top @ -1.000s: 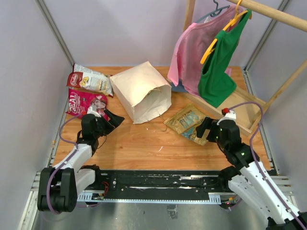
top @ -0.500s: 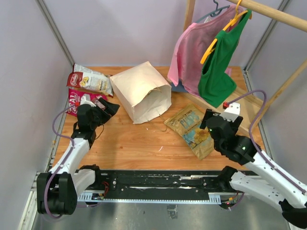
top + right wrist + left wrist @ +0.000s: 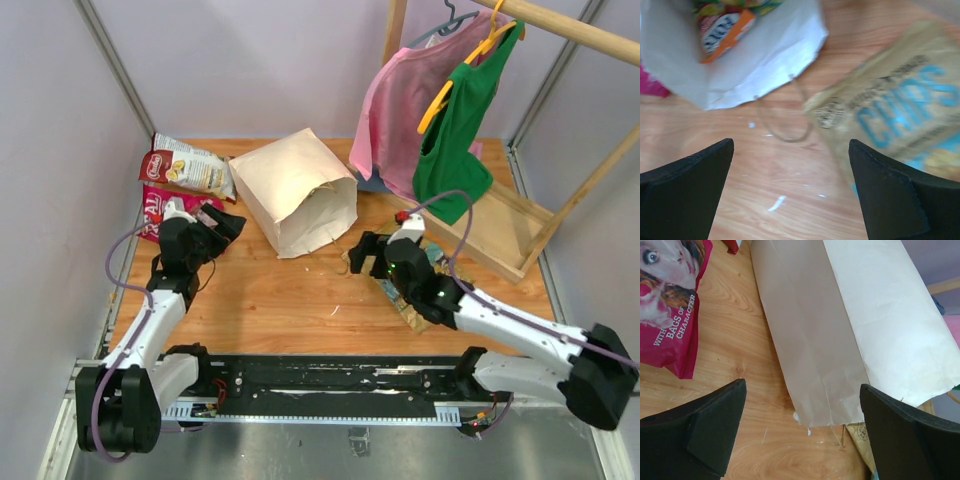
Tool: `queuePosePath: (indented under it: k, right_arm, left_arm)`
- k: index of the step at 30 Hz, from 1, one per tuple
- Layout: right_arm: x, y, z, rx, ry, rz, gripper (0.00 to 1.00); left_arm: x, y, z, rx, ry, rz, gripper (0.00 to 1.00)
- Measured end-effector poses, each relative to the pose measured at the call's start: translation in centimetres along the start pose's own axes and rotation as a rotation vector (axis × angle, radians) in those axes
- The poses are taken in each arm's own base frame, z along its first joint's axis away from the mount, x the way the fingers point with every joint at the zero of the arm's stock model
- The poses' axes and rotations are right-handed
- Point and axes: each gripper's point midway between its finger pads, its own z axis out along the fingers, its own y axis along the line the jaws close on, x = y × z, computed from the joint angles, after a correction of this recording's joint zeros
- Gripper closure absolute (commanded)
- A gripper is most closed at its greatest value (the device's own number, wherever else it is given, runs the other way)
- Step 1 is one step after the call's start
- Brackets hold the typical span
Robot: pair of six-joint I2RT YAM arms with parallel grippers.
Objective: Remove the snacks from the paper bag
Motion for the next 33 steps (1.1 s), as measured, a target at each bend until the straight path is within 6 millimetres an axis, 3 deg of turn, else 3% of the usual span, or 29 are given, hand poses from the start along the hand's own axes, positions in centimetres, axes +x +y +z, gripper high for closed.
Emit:
queuePosePath:
  k: [5,10,16,20,24,28,33]
  right_arm:
    - [2.0,5.9,4.2,-0.167,0.107,0.173,0.07]
    - [2.9,9.4,9.6,-0.259,0.187,0.379,0.12]
    - [4.7,13.7,15.3,-0.342,0.291,0.552,0.24]
    - [6.3,14.2,18.4,-0.341,0.342,0.641,0.28]
    - [7.6,13.7,21.1,-0.306,0.368,0.664,0.33]
    - [6.5,14.3,22.8,-0.301,0.340,0.661,0.40]
    - [4.9,15.4,24.9,-0.310,0.292,0.644,0.47]
  left_arm:
    - [-0.1,0.2,0.7,-0.001,-0.019,-0.029,0.00]
    - [0.8,0.8,2.2,-0.002,0.020,-0.041,0.01]
    - [3.5,1.8,3.4,0.006,0.137,-0.033,0.02]
    - [3.5,1.7,3.3,0.013,0.135,-0.011,0.02]
    - [2.1,0.8,2.7,0.035,0.082,0.017,0.02]
    - [1.1,0.2,2.2,0.053,0.036,0.039,0.02]
    - [1.2,0.5,2.1,0.043,0.031,0.043,0.02]
